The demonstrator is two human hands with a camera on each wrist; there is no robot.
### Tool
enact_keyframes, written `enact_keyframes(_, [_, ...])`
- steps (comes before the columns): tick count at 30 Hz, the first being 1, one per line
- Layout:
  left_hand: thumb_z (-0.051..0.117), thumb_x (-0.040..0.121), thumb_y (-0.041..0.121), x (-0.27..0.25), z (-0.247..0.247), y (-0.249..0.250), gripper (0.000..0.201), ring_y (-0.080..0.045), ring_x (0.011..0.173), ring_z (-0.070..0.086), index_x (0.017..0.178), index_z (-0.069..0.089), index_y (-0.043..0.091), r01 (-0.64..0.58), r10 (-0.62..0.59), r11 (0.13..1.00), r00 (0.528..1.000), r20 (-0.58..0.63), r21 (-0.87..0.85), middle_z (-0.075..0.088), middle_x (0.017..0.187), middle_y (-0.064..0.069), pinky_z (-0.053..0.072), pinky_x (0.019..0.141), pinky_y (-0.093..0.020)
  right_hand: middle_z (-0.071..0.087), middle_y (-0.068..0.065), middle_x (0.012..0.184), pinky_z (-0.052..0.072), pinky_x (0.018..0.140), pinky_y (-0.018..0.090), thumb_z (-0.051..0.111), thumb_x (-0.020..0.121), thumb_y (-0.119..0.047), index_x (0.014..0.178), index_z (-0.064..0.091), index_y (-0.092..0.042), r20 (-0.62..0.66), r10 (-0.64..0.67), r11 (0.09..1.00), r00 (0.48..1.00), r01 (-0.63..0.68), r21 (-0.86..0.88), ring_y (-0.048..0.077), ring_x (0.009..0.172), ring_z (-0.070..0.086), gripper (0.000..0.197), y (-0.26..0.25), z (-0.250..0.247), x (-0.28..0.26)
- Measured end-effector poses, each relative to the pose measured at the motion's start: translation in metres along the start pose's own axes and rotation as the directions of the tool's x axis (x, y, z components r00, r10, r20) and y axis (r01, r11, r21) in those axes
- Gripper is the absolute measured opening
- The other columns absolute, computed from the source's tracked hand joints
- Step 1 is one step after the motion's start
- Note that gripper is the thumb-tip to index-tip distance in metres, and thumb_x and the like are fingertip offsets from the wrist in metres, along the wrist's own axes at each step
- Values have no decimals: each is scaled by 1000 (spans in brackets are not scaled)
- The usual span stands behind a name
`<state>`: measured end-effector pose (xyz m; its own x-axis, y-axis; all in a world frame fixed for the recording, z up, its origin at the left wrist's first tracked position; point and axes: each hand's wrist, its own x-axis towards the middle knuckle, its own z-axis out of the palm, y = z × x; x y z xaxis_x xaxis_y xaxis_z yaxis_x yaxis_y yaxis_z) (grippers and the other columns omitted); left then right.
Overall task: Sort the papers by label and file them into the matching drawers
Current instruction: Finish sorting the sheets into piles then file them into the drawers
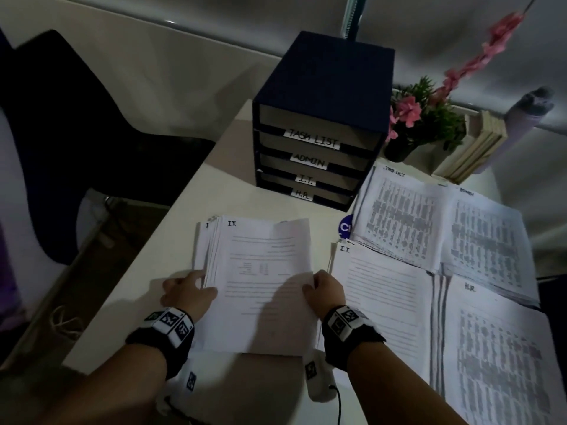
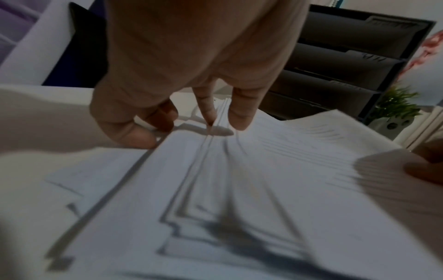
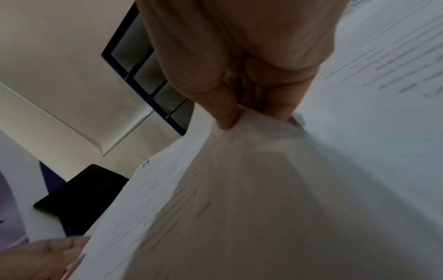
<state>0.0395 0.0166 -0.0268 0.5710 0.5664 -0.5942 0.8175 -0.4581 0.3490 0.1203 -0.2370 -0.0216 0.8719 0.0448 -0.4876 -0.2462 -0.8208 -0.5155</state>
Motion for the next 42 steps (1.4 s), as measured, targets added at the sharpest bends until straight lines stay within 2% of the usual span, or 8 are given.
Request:
enact_keyframes(7, [60,85,41,10,-3,-1,42,-29,117,48,118,63,16,-36,40,990,999,-25,137,43,132,-15,37,103,-32,54,6,74,31,65,27,54,84,-5,74,47,-10,-171,39,993,985,-19,116,23,76,48,13,8,-10,1])
enact_keyframes(11, [57,84,33,16,-11,-3,40,-32,109,50,116,65,11,29,-19,981,998,-52,191,48,126,-19,42,94,-33,38,-1,58,28,63,28,49,83,0,59,30,-14,-233,106,989,967,-78,129,24,70,43,34,21,-22,1])
enact_keyframes(16, [60,79,27,17,-13,-3,37,-37,109,49,112,68,12,20,-4,985,996,-90,170,44,128,-20,43,94,-38,51,8,76,31,70,26,53,80,1,56,31,-19,-193,147,983,970,-121,139,18,78,44,38,35,-29,3])
enact_keyframes(21, [64,81,22,7,-5,14,22,-33,98,57,94,66,5,-175,163,982,977,-138,-74,58,111,-19,49,86,-36,53,5,68,34,68,26,52,78,3,56,39,-17,-169,177,974,970,-149,169,21,75,49,33,33,-23,-3])
enact_keyframes(25, [55,86,6,4,-4,19,22,-25,83,57,108,56,5,-221,231,934,973,3,-281,62,97,-10,48,75,-31,57,12,71,43,65,33,53,72,0,58,47,-13,-116,160,968,980,-132,215,25,72,54,20,34,-16,-3])
enact_keyframes(32, [81,72,17,5,-5,11,43,-21,90,59,108,59,10,-222,241,911,970,11,-347,62,98,-3,47,86,-28,71,13,83,58,78,45,70,76,-27,83,68,-2,-28,128,933,991,-111,343,33,83,67,26,25,-8,-4])
enact_keyframes(38, [63,88,27,9,-3,5,31,-31,100,63,110,66,4,-166,155,913,986,-60,-373,68,110,-14,50,93,-38,68,15,114,45,91,31,62,85,-19,116,63,-4,-129,149,978,980,-127,164,31,109,61,34,24,-12,-3])
enact_keyframes(42, [67,86,17,8,-6,1,28,-29,94,63,109,65,2,-168,151,920,986,-75,-353,68,107,-16,49,87,-34,71,16,93,50,84,35,62,80,-10,84,65,-12,-151,163,953,975,-116,280,31,95,65,5,31,-15,-3])
